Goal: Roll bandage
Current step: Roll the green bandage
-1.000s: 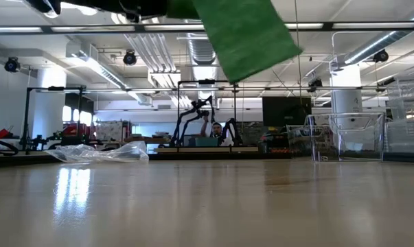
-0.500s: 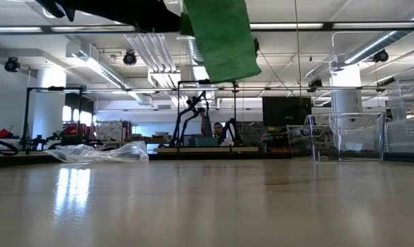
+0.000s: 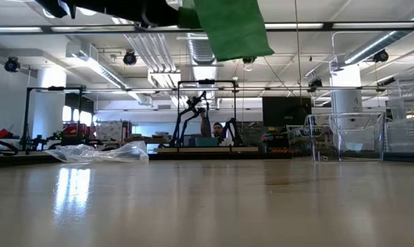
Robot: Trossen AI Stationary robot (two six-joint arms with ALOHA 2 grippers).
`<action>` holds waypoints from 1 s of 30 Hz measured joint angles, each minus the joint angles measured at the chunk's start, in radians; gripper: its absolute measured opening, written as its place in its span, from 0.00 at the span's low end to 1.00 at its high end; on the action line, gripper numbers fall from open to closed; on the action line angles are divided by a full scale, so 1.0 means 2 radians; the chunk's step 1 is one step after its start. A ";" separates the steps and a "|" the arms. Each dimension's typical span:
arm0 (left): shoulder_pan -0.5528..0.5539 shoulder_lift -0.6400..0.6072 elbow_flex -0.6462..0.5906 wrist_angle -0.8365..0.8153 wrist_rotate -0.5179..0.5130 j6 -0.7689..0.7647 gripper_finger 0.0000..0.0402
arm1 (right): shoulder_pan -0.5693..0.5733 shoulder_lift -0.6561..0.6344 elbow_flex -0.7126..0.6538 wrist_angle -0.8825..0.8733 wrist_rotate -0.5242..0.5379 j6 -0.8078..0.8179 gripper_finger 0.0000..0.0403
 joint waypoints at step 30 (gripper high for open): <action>0.051 0.004 0.008 0.085 0.044 -0.150 0.02 | 0.001 0.003 -0.001 -0.002 -0.022 -0.001 0.01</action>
